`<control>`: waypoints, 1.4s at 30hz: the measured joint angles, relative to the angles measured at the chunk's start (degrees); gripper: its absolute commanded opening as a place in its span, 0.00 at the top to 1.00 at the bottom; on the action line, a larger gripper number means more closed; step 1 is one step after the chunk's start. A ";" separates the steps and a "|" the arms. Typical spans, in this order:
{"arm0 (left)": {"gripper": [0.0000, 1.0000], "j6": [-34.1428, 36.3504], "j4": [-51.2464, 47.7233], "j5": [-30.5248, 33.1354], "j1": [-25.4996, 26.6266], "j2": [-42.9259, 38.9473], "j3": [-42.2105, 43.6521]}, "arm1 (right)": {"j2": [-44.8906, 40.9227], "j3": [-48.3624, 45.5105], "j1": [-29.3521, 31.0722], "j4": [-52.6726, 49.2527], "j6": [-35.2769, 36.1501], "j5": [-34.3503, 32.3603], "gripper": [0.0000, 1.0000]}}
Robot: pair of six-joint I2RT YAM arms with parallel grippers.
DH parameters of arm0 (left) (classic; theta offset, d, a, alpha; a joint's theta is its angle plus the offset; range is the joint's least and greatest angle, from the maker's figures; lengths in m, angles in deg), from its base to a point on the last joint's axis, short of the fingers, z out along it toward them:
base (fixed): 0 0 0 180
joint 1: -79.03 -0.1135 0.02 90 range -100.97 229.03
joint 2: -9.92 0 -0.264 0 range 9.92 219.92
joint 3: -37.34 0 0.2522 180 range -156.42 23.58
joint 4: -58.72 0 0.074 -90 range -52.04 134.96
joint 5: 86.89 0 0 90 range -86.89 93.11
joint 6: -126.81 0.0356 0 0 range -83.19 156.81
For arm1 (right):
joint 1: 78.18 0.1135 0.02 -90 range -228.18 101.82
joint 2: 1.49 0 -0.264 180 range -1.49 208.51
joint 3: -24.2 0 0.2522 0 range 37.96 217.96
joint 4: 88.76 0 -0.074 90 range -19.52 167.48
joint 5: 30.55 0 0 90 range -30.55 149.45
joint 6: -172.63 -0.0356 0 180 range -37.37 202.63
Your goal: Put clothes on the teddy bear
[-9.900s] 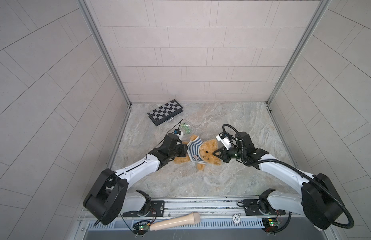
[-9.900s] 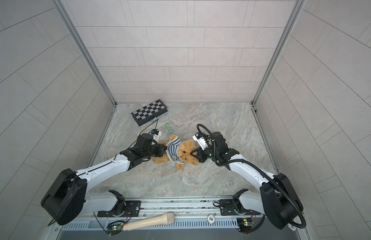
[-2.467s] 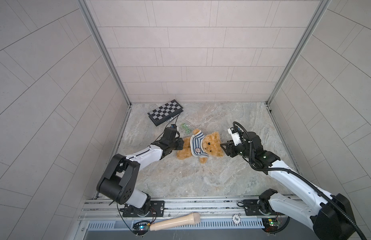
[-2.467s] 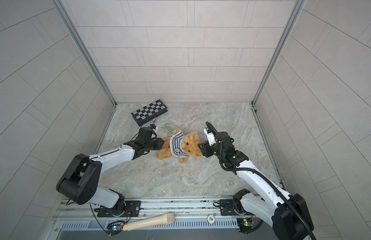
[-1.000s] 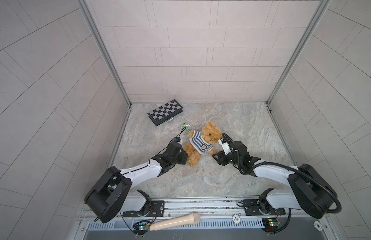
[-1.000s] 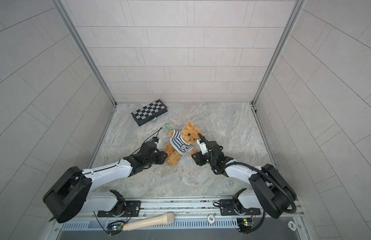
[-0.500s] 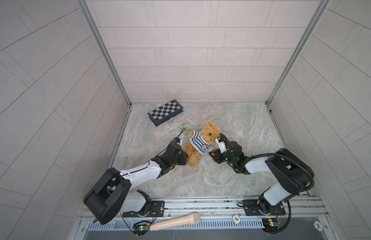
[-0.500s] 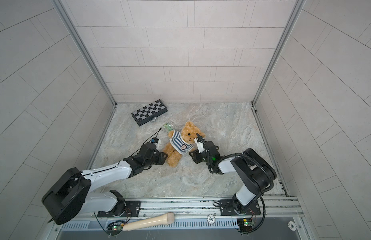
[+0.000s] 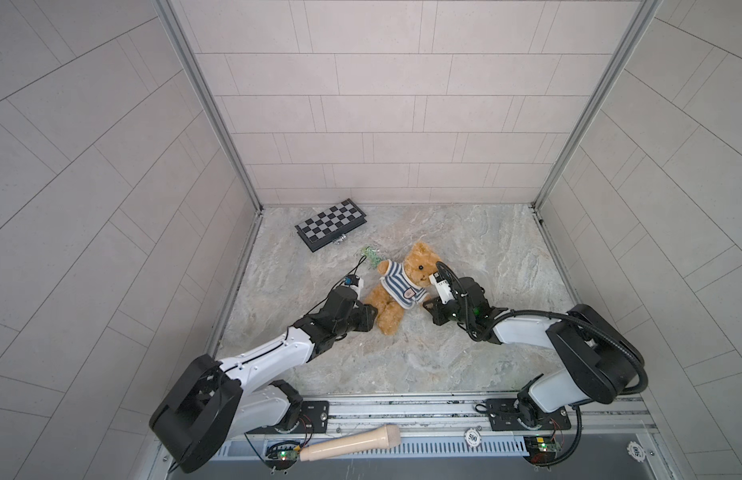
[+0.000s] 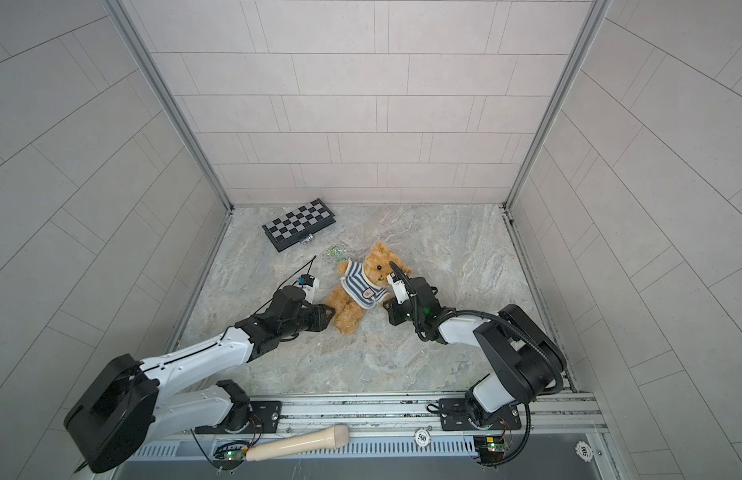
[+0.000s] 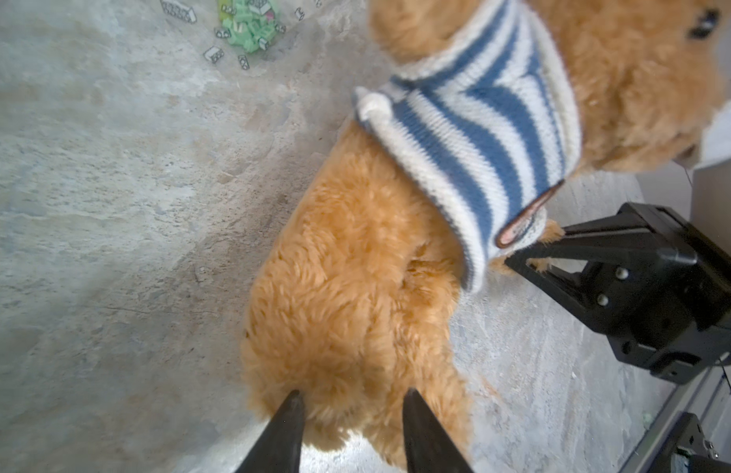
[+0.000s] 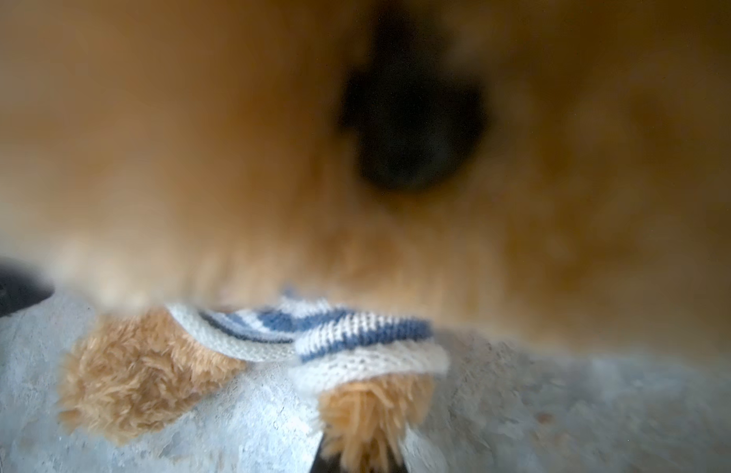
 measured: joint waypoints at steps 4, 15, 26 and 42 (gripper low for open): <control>0.47 1.11 -4.72 0.17 -0.04 -6.80 -0.35 | -4.96 3.72 0.59 -10.38 4.11 1.18 1.00; 0.40 5.11 -10.54 -1.90 -2.84 -5.49 -5.70 | -3.96 12.39 0.92 -31.06 14.08 7.76 1.00; 0.40 7.76 -8.39 -2.73 -6.16 5.11 -6.14 | -1.11 17.51 1.27 -37.03 16.68 10.58 1.00; 0.51 4.07 -2.71 -1.31 1.68 6.99 -3.26 | 0.61 19.89 -2.95 -37.92 14.47 8.22 0.91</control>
